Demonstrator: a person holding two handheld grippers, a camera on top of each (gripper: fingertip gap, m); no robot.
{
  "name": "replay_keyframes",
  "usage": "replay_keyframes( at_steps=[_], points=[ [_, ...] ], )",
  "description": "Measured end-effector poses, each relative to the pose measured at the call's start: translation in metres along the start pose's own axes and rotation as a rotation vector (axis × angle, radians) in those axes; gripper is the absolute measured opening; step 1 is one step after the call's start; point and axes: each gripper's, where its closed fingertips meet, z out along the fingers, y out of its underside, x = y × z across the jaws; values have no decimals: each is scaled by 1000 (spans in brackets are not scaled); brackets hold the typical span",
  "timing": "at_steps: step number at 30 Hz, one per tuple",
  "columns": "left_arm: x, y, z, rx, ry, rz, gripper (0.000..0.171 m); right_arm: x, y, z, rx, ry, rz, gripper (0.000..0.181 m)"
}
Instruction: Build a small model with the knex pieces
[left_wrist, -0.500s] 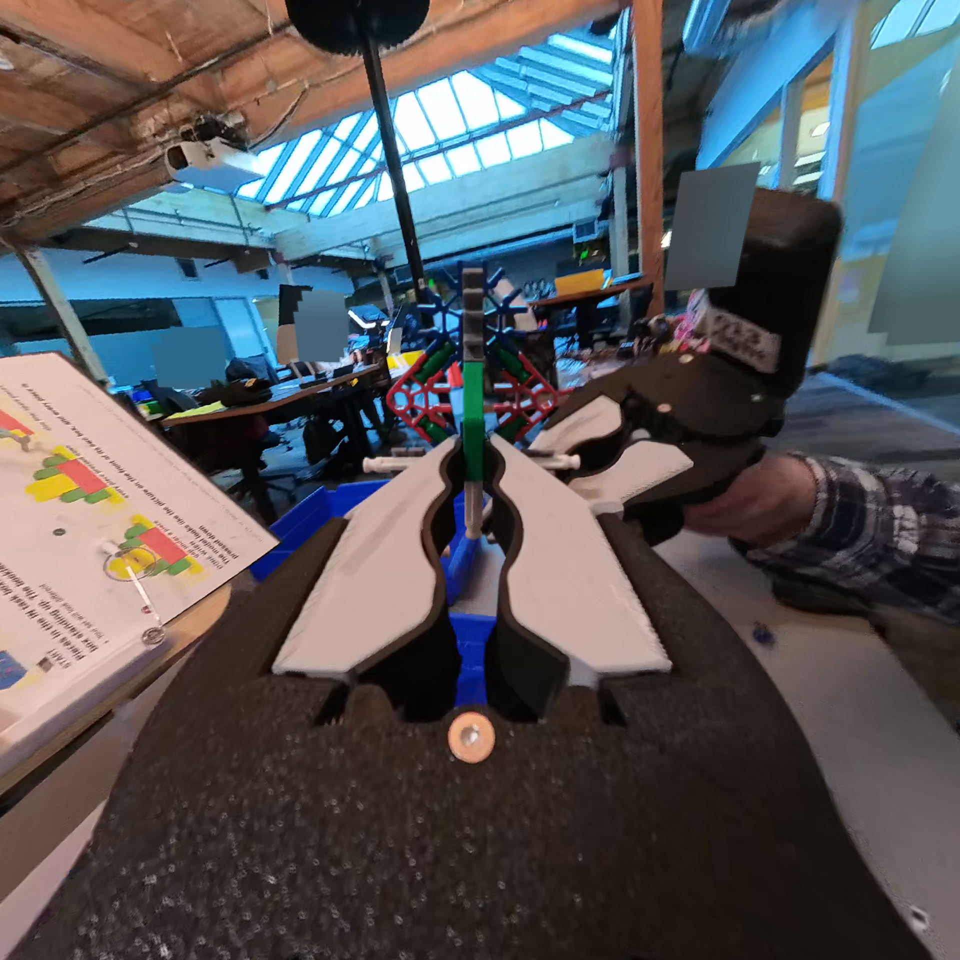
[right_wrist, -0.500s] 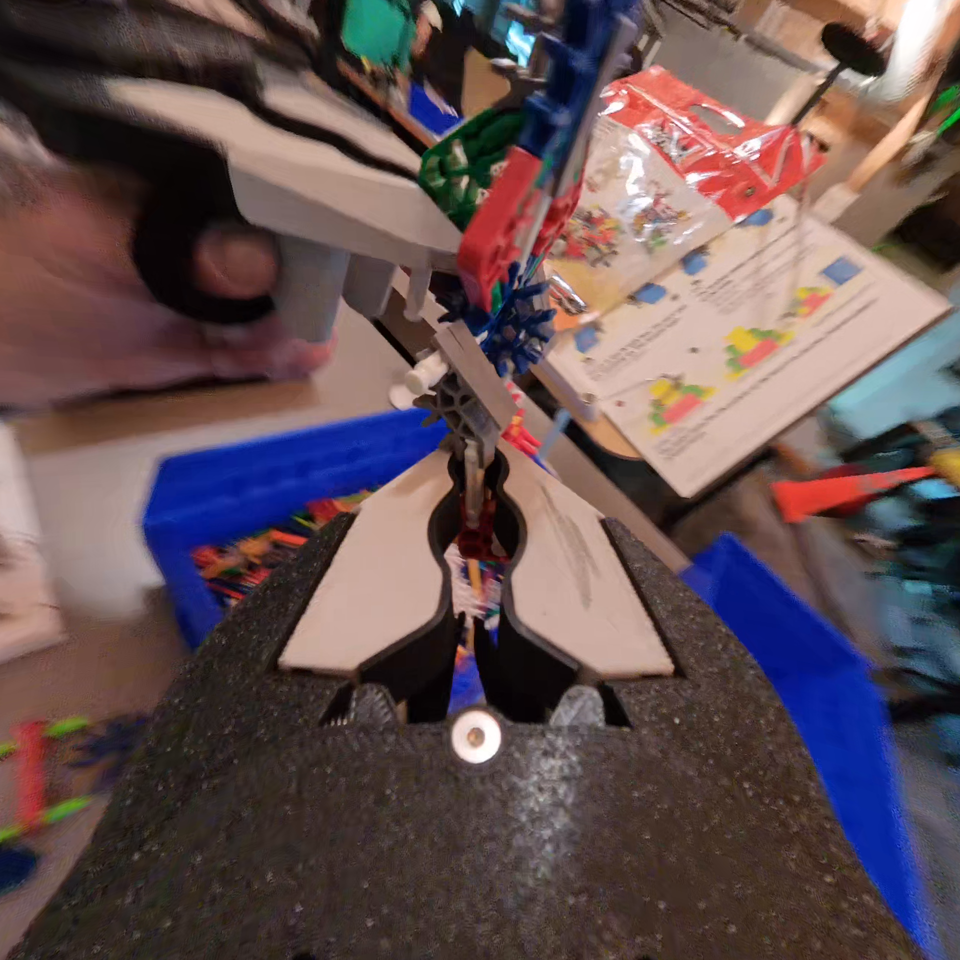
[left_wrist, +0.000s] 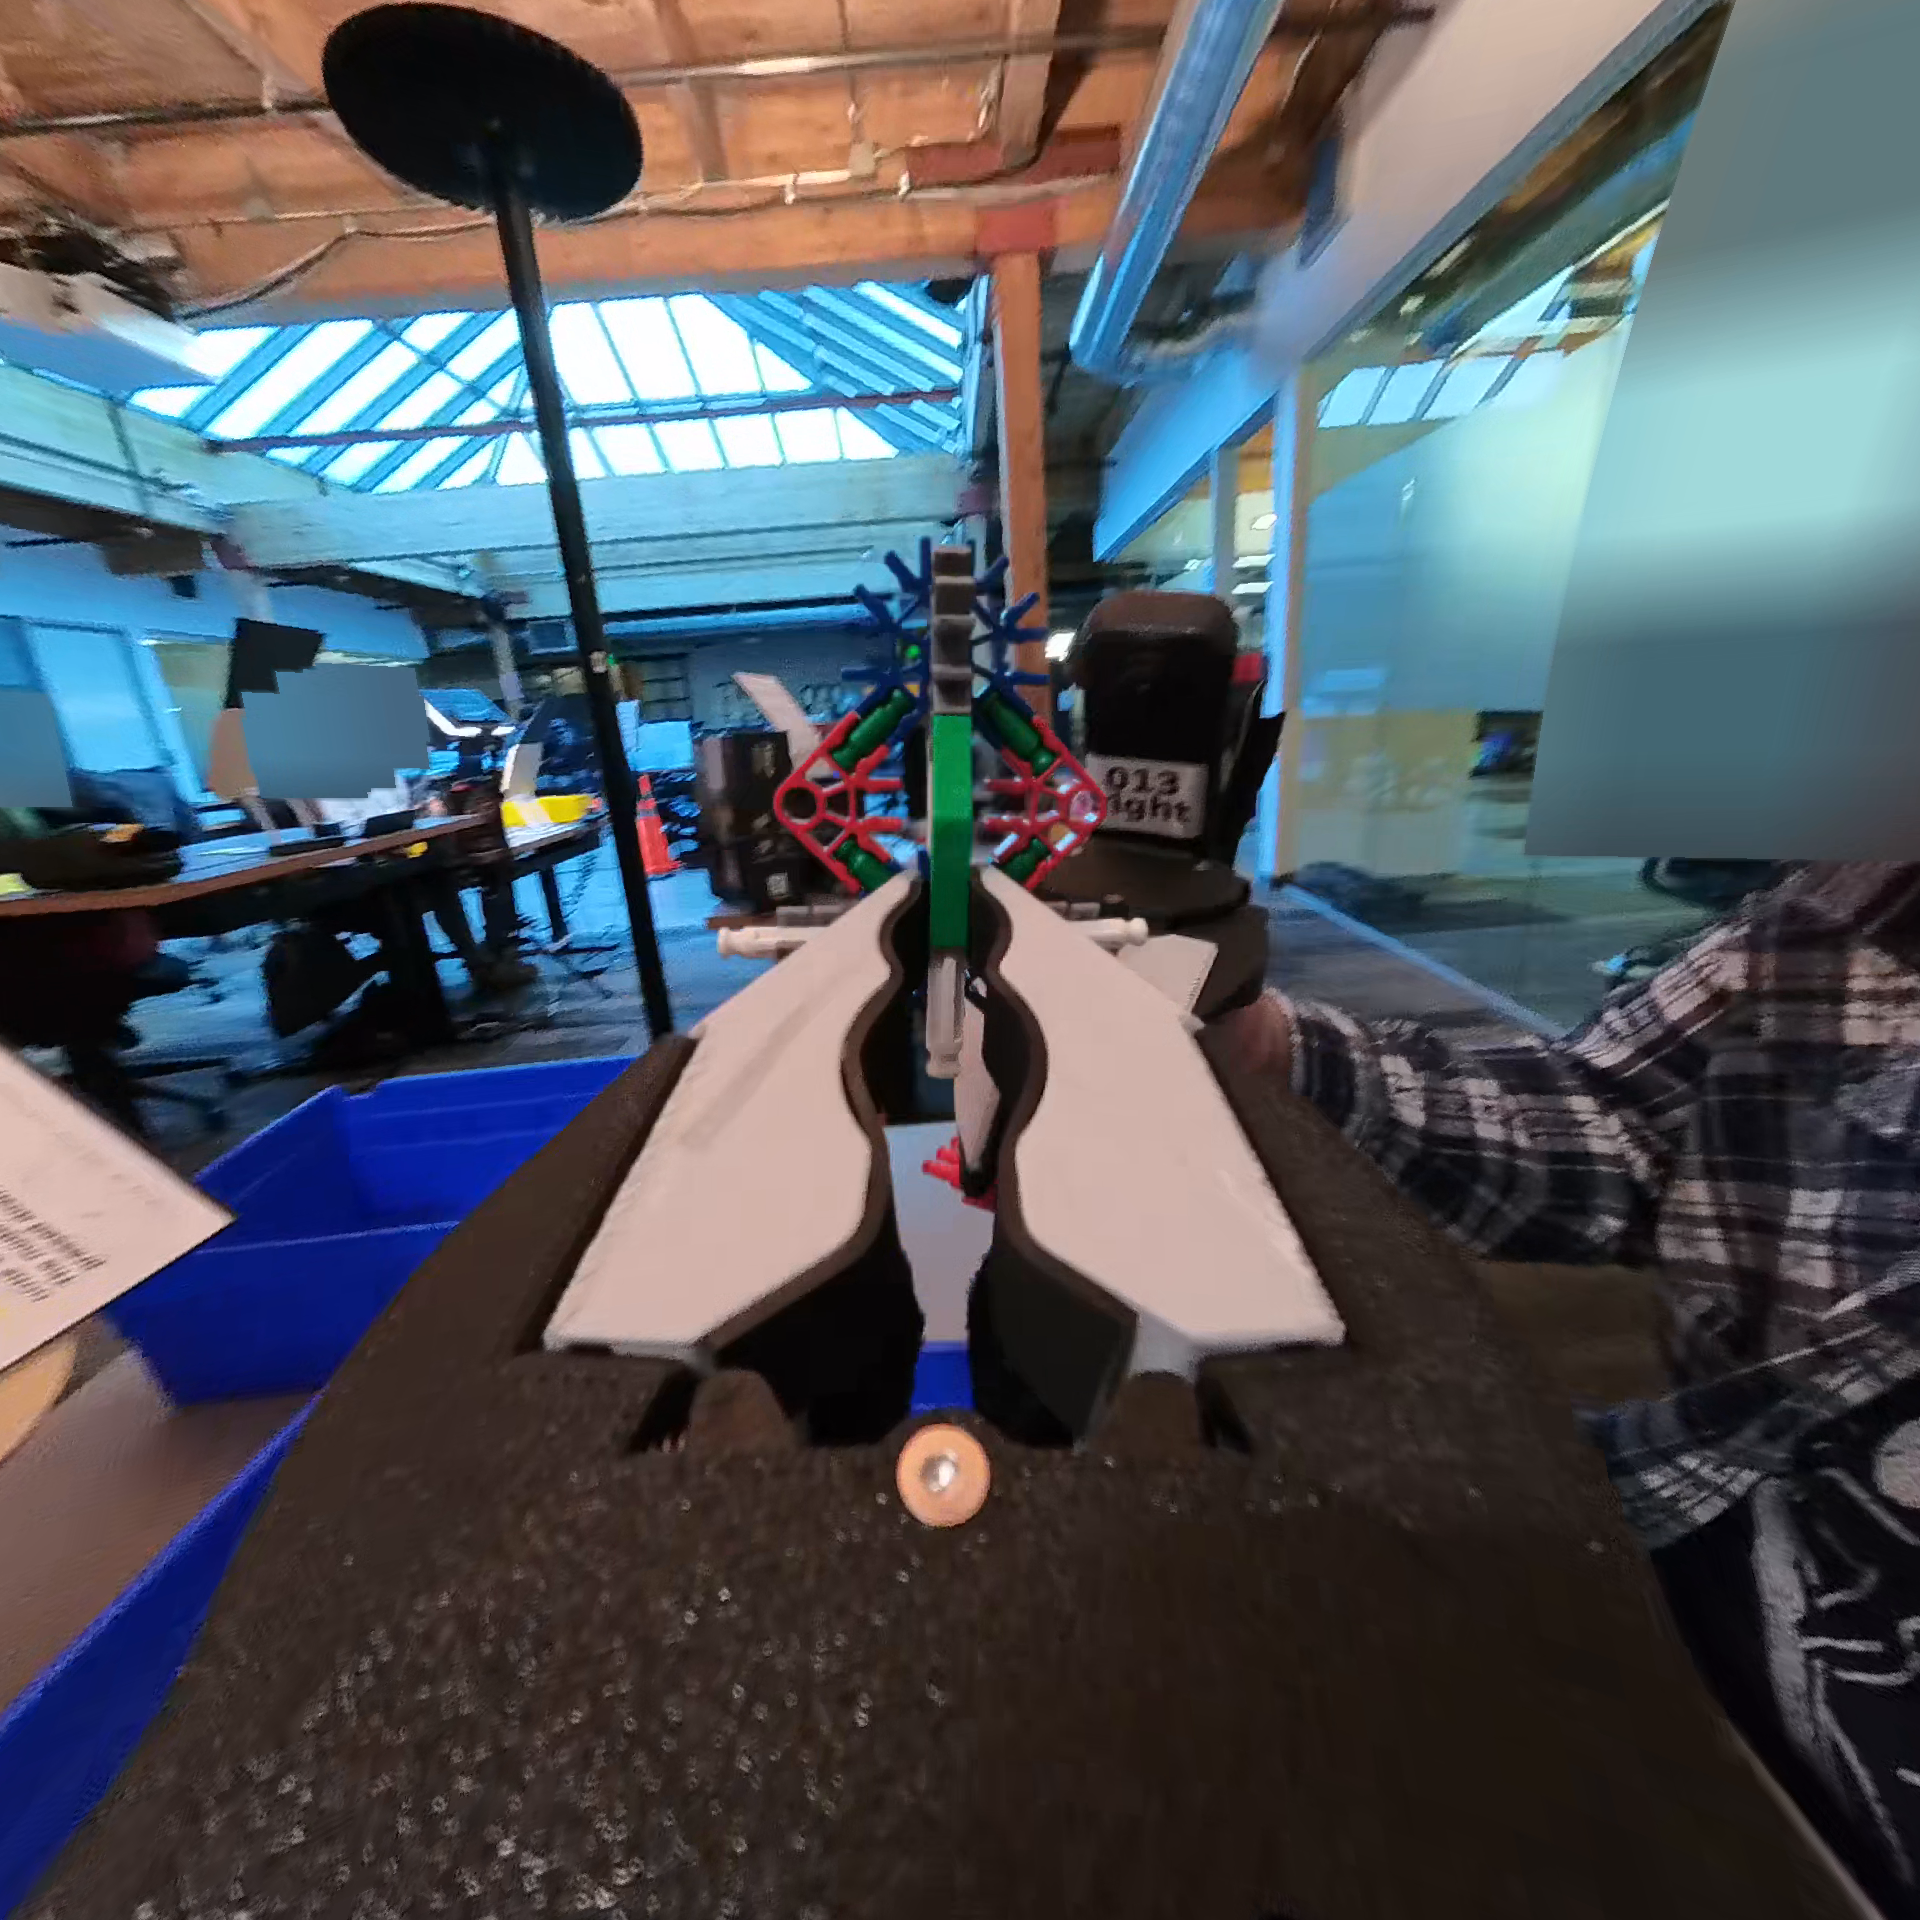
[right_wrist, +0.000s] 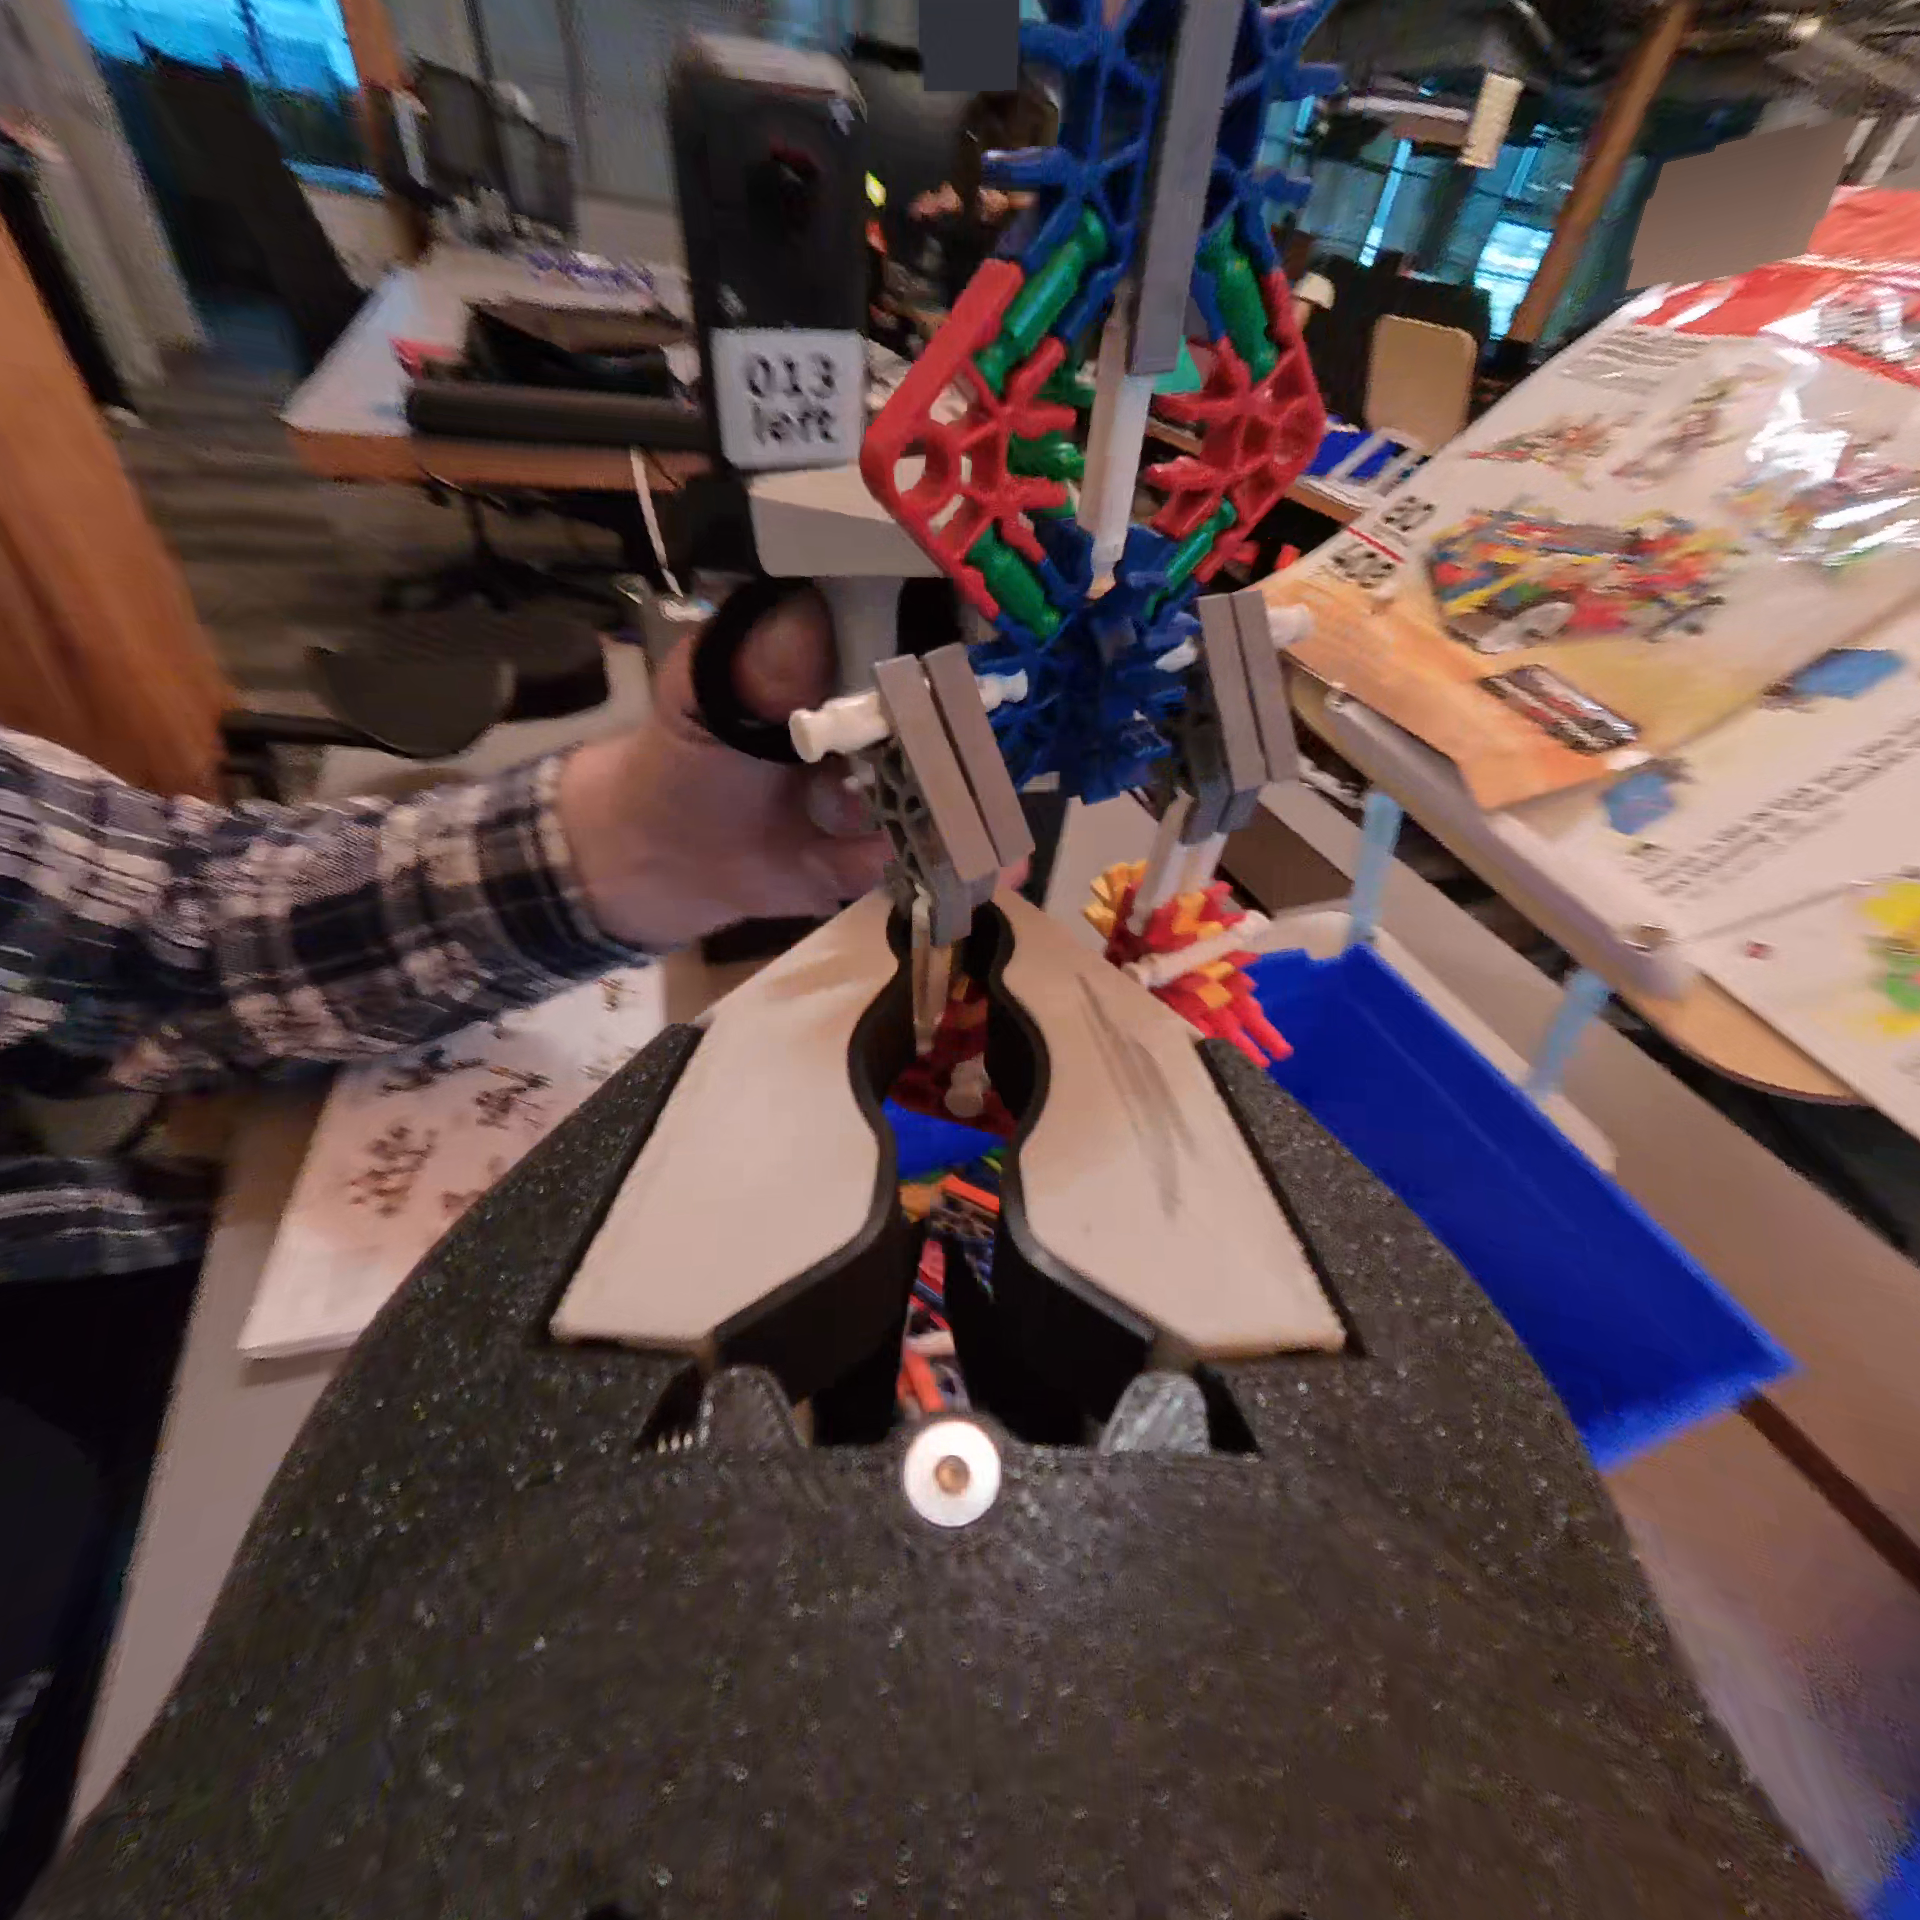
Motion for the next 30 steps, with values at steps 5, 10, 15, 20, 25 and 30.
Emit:
replay_keyframes(
  at_steps=[5,10,15,20,25,30],
  points=[
    [8,-8,-2,147,119,-115,2,-35,-24,6,201,-258,241,4],
    [1,-6,-5,147,88,-114,2,-34,-28,11,300,-306,381,4],
    [-6,-1,-3,78,10,-46,2,-23,-20,11,248,-227,340,3],
    [-27,17,-2,-78,-151,47,2,18,14,9,10,62,128,2],
    [-36,24,0,-144,-246,128,1,39,27,3,-145,214,-20,1],
    [-48,33,-1,-259,-399,280,2,64,37,0,-290,451,-210,3]
  ],
)
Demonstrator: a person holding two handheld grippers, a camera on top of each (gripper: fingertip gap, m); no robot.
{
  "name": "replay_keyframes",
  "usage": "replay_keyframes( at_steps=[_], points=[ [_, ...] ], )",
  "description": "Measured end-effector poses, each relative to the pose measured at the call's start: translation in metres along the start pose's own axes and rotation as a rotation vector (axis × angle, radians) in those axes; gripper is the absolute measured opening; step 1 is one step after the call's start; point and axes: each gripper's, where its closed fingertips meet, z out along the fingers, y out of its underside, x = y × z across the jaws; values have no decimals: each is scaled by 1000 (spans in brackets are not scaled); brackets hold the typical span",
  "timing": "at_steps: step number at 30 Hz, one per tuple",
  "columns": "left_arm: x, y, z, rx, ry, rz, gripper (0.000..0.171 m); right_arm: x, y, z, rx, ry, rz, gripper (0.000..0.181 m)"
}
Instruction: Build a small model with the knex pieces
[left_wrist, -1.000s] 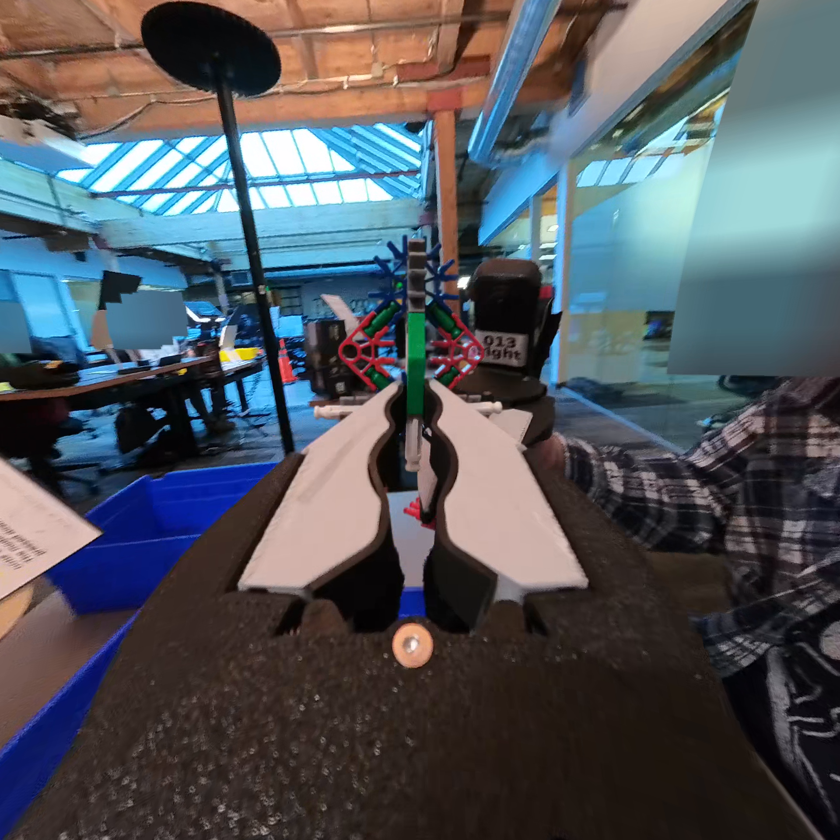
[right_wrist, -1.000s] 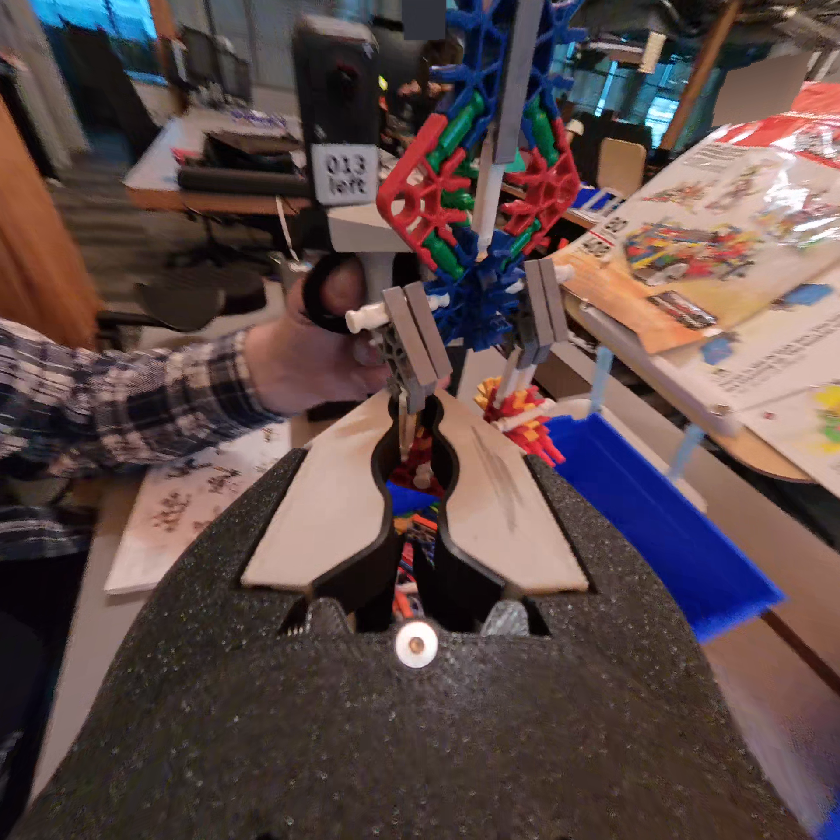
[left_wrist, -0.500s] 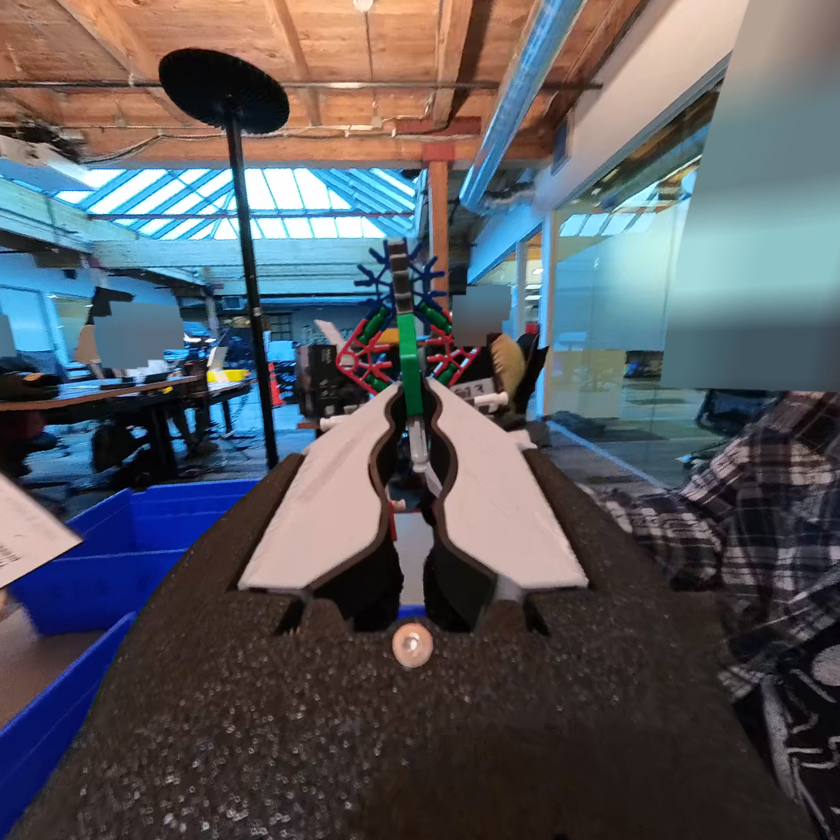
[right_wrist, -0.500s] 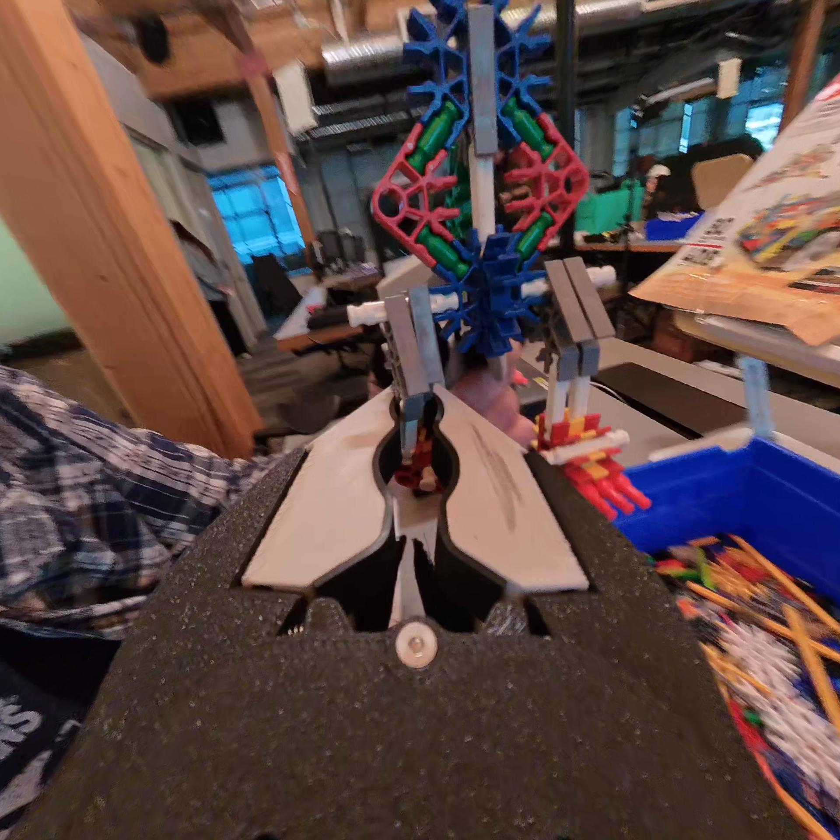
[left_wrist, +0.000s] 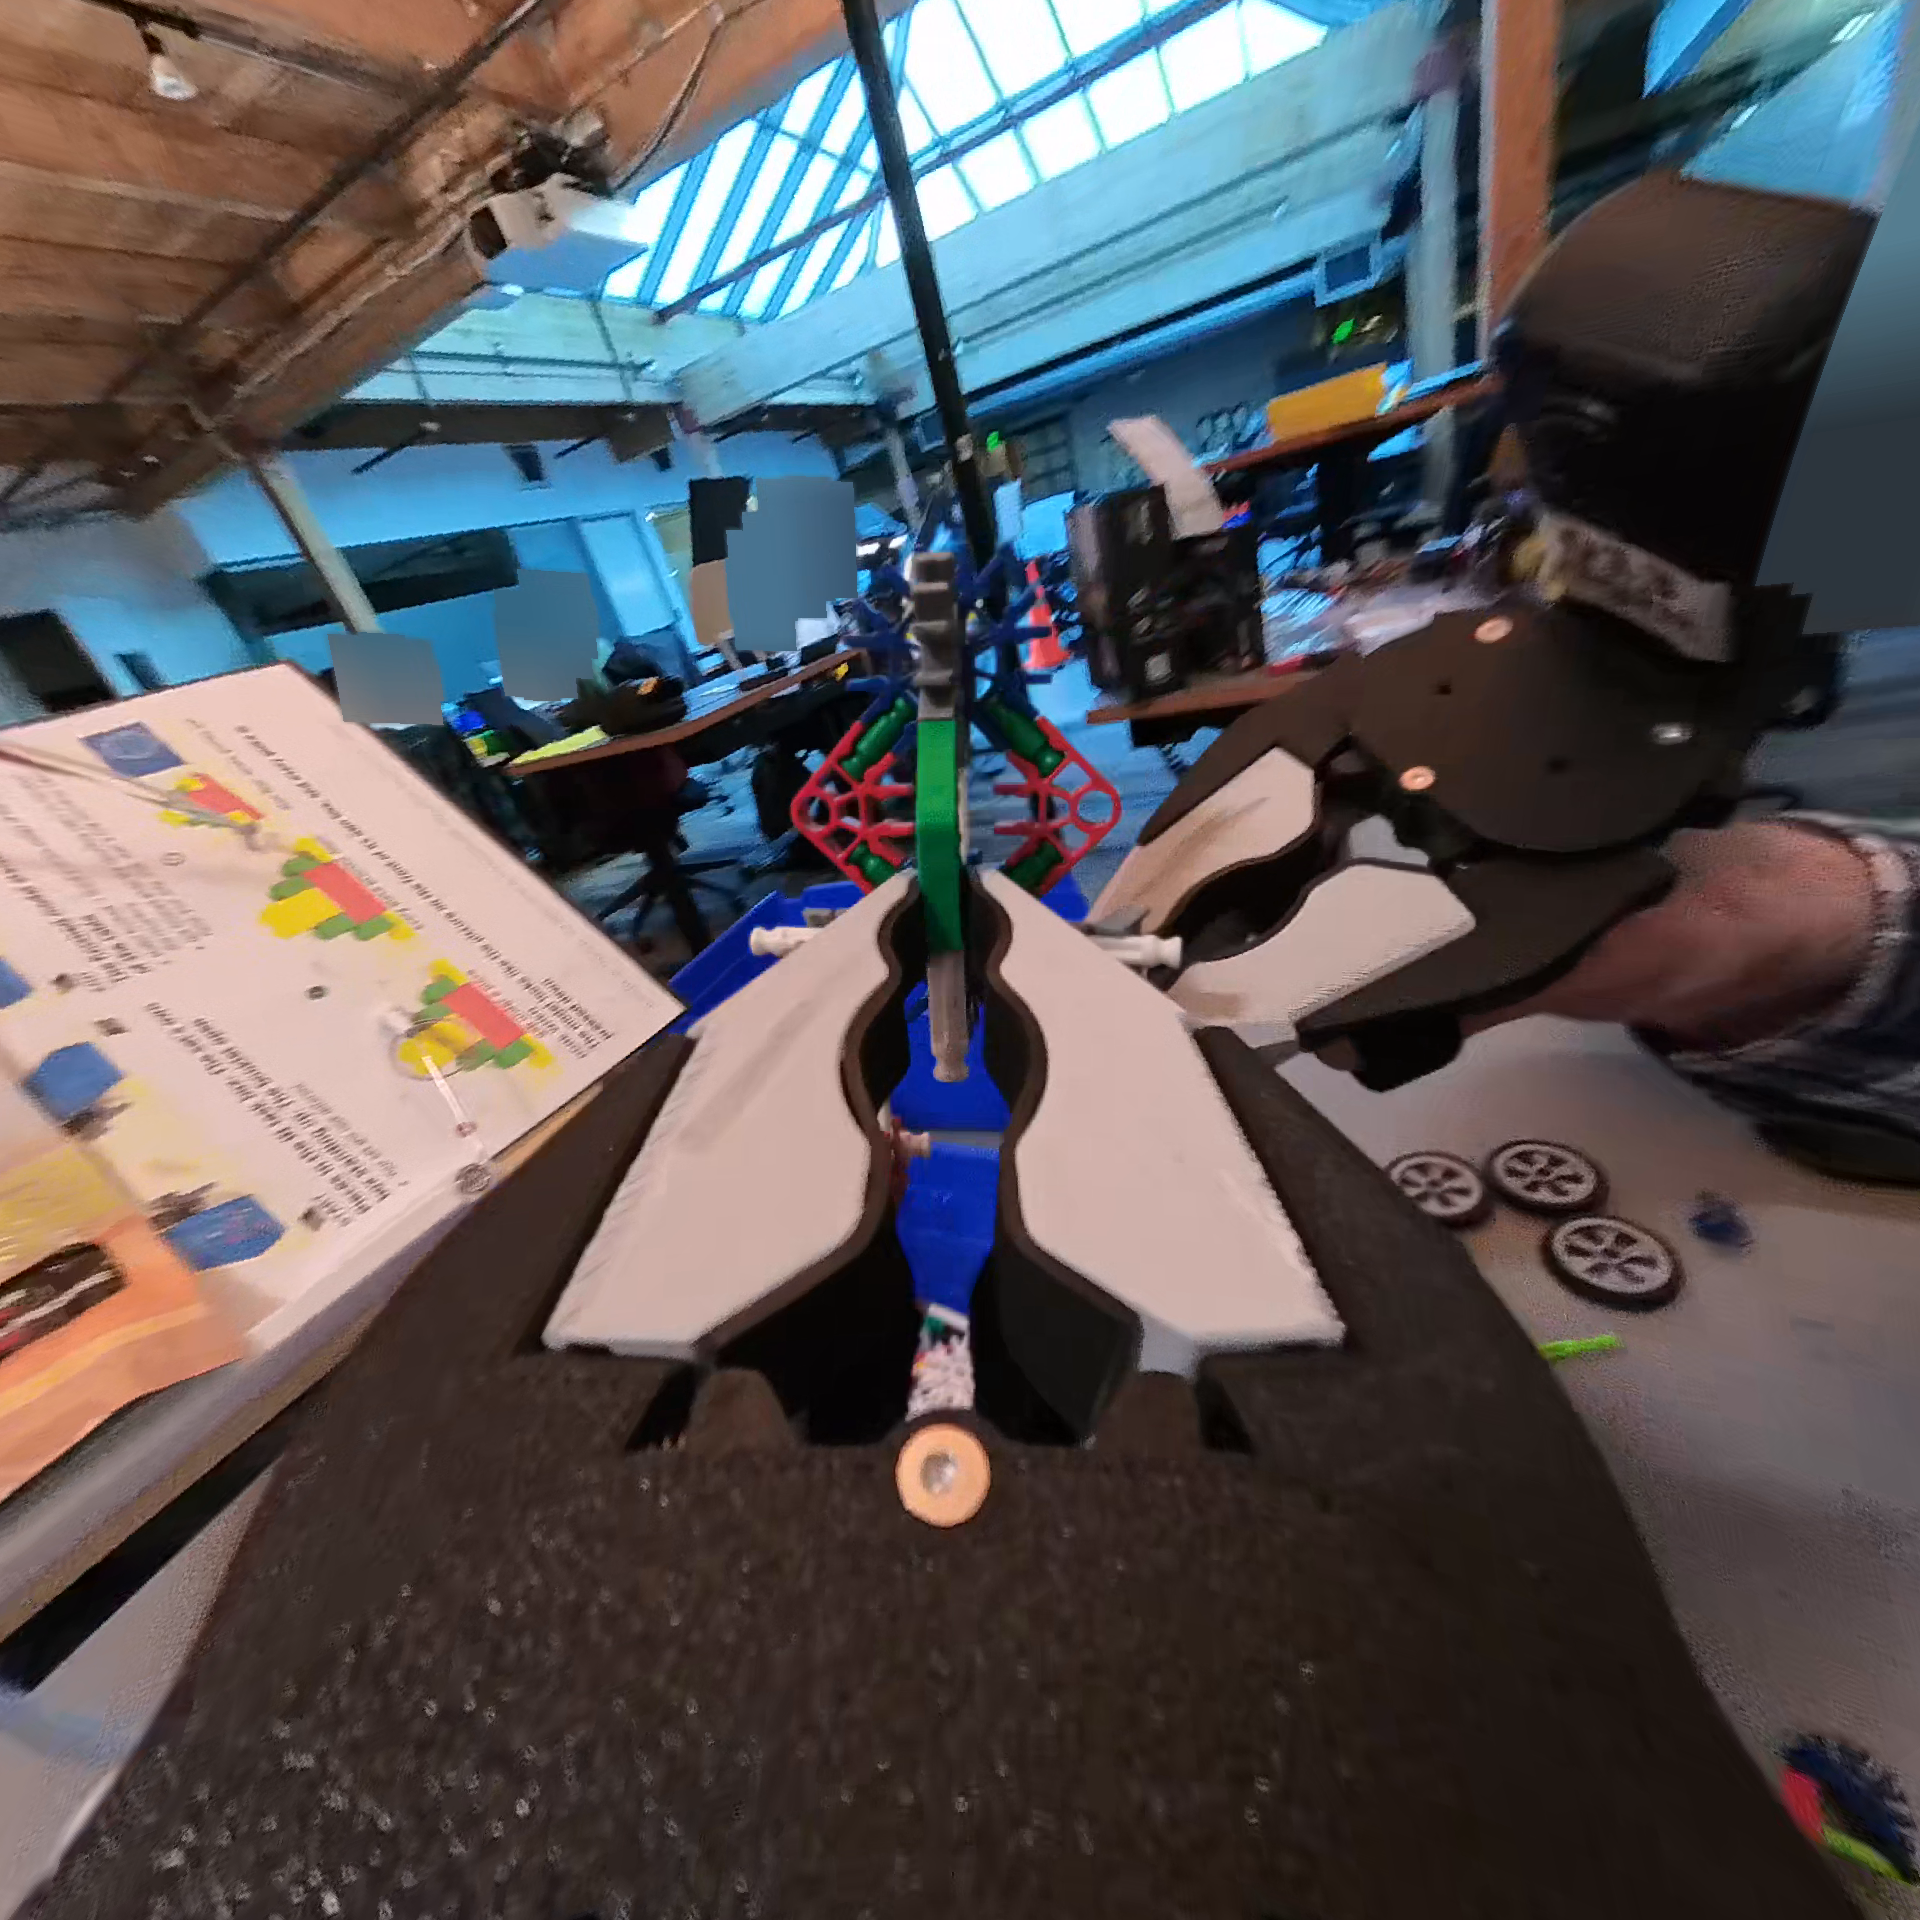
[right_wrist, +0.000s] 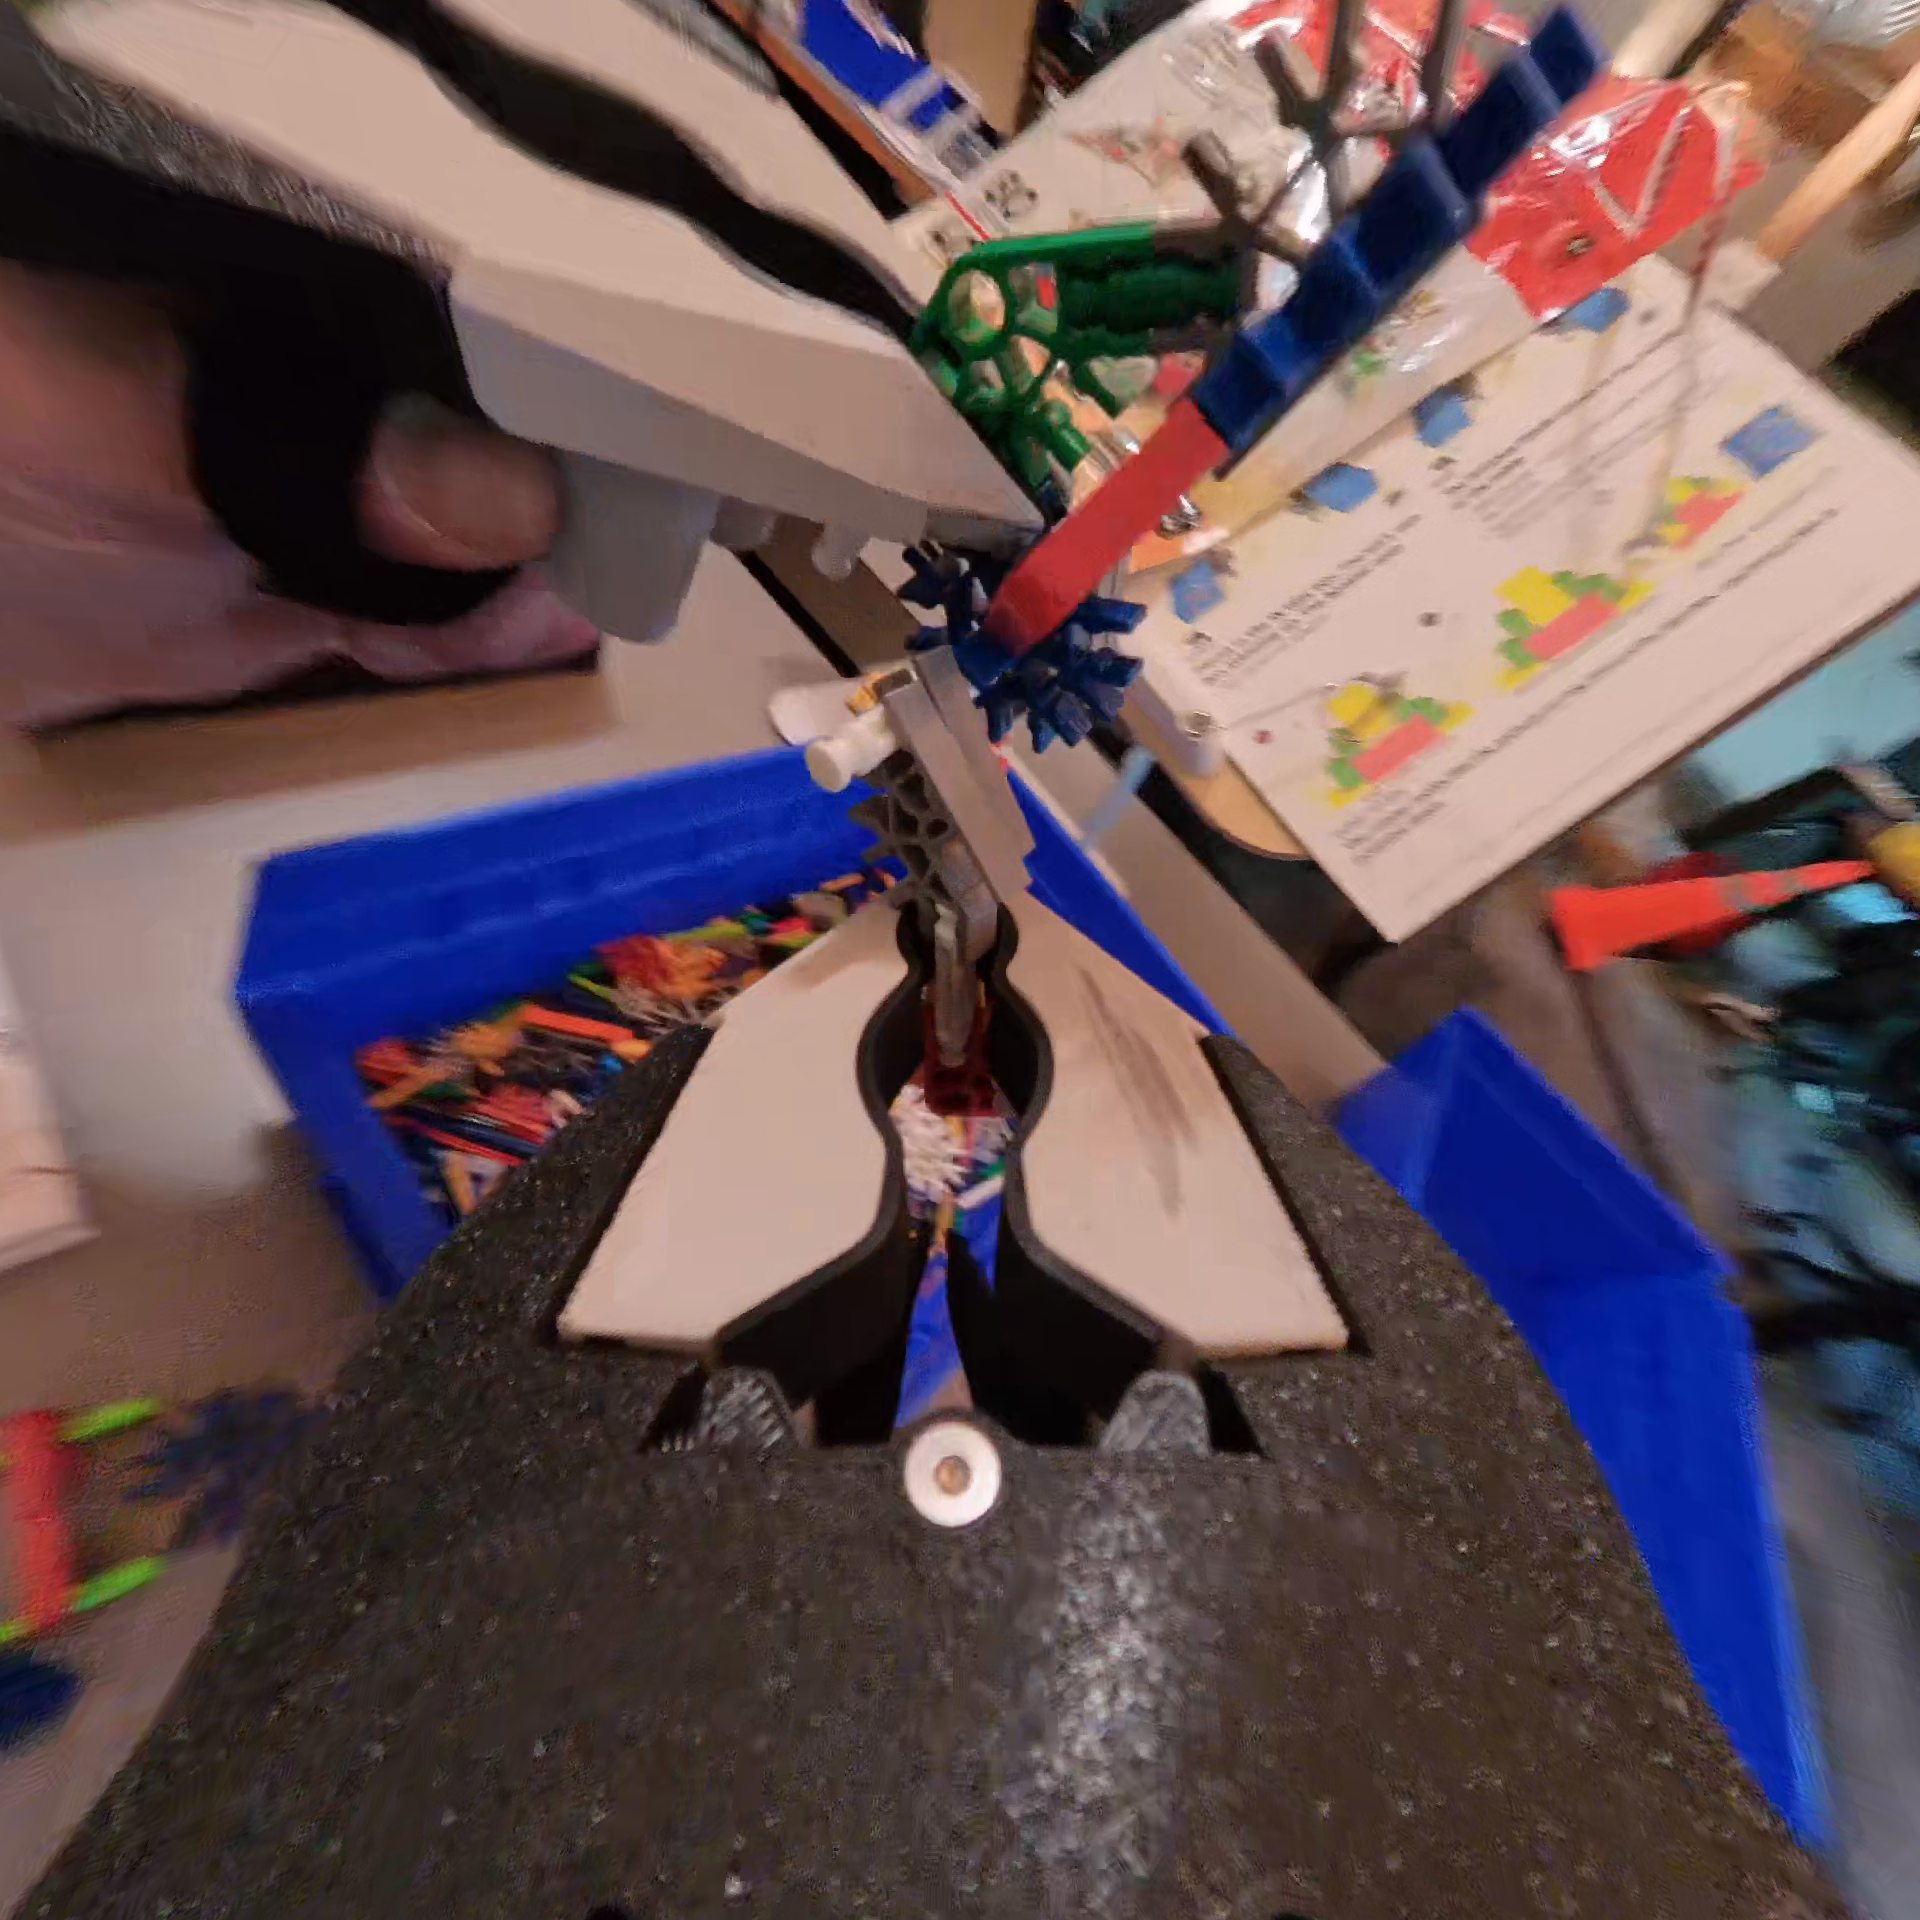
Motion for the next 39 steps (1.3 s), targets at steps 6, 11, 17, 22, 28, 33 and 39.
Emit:
replay_keyframes(
  at_steps=[6,11,17,22,28,33,39],
  points=[
    [-13,11,1,-127,-122,111,1,21,26,6,-166,188,-276,2],
    [-16,12,0,-107,-106,75,2,3,25,13,-117,64,-146,3],
    [-34,9,-13,-49,-59,-78,2,-10,10,0,51,-273,309,3],
    [-21,15,-15,-105,73,-108,3,-8,3,-21,145,-422,514,3],
    [-12,21,-11,-149,105,-84,3,-25,32,-59,14,-411,352,3],
    [-6,20,-8,-140,122,-90,3,-79,87,-91,-261,-498,126,3],
    [-5,13,-7,-108,101,-91,3,-155,162,-103,-553,-696,17,4]
  ],
)
